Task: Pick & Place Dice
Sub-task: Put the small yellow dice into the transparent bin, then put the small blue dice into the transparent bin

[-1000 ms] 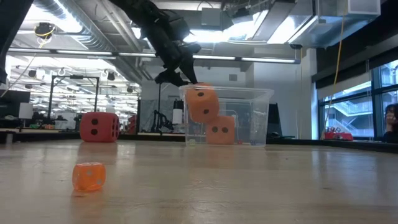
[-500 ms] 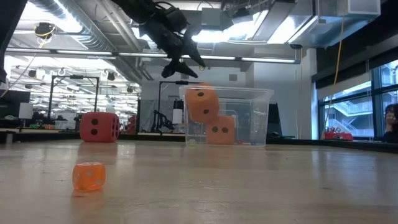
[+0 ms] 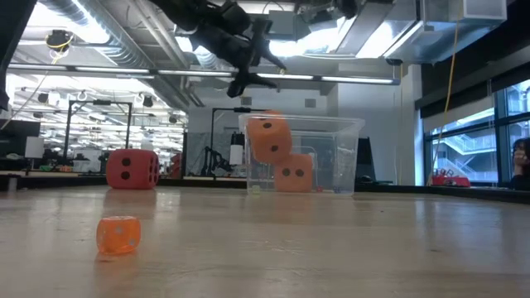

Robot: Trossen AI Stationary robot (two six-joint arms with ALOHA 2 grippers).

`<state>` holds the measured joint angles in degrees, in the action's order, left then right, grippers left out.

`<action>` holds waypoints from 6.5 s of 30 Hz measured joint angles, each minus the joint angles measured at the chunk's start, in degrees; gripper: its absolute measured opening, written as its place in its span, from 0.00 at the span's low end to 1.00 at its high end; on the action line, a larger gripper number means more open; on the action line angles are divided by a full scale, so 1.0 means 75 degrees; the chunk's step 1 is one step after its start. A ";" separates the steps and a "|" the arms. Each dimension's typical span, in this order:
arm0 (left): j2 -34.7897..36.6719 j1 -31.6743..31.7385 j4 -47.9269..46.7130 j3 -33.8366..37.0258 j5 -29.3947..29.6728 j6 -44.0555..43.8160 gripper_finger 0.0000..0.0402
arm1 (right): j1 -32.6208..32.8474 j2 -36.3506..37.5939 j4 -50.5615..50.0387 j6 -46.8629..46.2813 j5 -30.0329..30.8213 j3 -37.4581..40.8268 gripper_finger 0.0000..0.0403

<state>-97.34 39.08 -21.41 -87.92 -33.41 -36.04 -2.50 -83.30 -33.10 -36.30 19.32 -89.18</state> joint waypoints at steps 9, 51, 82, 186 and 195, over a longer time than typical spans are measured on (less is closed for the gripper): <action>-0.0006 -0.0155 0.0017 0.0000 -0.0708 0.0697 0.47 | -0.1320 -0.0437 0.0288 0.0095 -0.1382 0.0008 0.01; 0.2003 -0.0695 -0.6000 0.0009 0.1142 0.6019 0.39 | -0.0972 0.0455 -0.2603 0.0738 -0.2995 0.0011 0.00; 0.3372 -0.4646 -0.7141 0.3041 0.2649 0.4030 0.50 | 0.1743 0.0547 -0.4617 -0.1342 -0.0890 0.0011 0.03; 0.2215 -1.1493 -0.2288 0.6645 0.4982 -0.2513 0.18 | 0.2166 0.0541 -0.4620 -0.1043 -0.0293 0.0011 0.03; 0.2215 -1.1487 -0.2414 0.6650 0.4800 -0.2546 0.03 | 0.2166 0.0541 -0.4614 -0.1043 -0.0296 0.0011 0.03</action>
<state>-80.73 -47.07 -39.51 -38.04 2.59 -55.14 13.74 -79.24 -67.70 -44.12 17.10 -89.10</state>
